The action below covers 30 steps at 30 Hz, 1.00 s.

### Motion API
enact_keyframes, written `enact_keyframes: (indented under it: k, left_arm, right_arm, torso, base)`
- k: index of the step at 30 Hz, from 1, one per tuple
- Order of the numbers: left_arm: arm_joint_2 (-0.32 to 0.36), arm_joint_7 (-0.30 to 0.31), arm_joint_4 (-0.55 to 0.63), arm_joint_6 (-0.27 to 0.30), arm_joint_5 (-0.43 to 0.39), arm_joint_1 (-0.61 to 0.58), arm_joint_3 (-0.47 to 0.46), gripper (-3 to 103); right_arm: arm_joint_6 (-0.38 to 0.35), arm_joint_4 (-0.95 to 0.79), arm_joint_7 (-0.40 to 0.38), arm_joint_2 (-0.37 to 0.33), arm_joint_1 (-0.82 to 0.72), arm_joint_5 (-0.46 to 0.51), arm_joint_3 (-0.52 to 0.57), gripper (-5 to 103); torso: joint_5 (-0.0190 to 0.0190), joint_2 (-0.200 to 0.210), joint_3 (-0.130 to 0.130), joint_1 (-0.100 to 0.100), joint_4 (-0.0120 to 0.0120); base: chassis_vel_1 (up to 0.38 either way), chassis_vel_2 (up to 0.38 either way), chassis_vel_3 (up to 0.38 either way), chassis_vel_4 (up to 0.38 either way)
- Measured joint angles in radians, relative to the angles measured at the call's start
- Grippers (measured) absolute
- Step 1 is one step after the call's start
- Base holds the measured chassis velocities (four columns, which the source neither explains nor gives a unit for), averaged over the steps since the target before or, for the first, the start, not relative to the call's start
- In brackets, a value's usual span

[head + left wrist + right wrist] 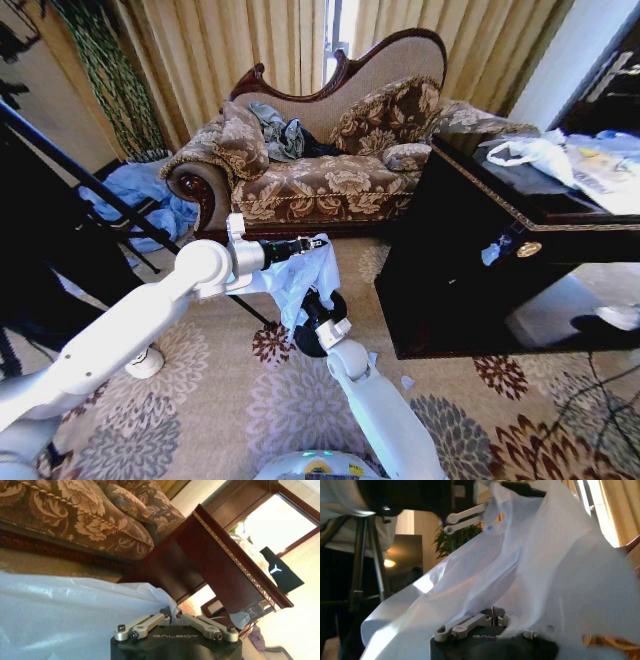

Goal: Place a garbage bag over the trash bin.

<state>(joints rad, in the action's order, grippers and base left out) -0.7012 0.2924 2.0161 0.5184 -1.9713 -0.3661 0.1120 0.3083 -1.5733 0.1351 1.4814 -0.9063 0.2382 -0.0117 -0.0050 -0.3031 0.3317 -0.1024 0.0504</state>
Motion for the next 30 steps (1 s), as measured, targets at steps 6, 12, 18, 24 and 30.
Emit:
enact_keyframes:
  k: [6, 12, 18, 24, 30]
  left_arm:
    - [-0.020, 0.001, -0.017, -0.001, 0.014, 0.004, 0.014, 0]
    - [-0.043, 0.003, -0.031, -0.004, 0.021, 0.029, 0.033, 0]
    - [-0.064, 0.011, -0.045, -0.007, 0.026, 0.041, 0.046, 0]
    - [-0.063, 0.012, -0.045, -0.009, 0.027, 0.039, 0.049, 0]
    - [-0.056, 0.008, -0.045, -0.008, 0.031, 0.024, 0.049, 0]
  right_arm:
    - [-0.018, -0.008, -0.005, -0.001, 0.033, 0.020, 0.006, 0]
    - [-0.019, 0.009, -0.008, 0.021, 0.035, 0.018, 0.010, 0]
    - [-0.021, 0.063, -0.027, 0.089, 0.048, -0.016, 0.049, 0]
    - [-0.037, 0.082, -0.056, 0.108, 0.064, -0.022, 0.054, 0]
    - [-0.084, 0.077, -0.102, 0.114, 0.072, -0.034, 0.056, 0]
  torso:
    - [-0.0001, 0.000, 0.000, 0.000, 0.0000]
    - [0.0001, 0.000, 0.000, 0.000, 0.0001]
    - [0.0000, 0.000, 0.000, 0.000, 0.0000]
    - [0.0000, 0.000, 0.000, 0.000, 0.0001]
    - [0.0000, 0.000, 0.000, 0.000, 0.0000]
  base:
    - [0.000, 0.000, 0.000, 0.000]
    - [0.000, 0.000, 0.000, 0.000]
    - [0.000, 0.000, 0.000, 0.000]
    - [0.000, 0.000, 0.000, 0.000]
    - [0.000, 0.000, 0.000, 0.000]
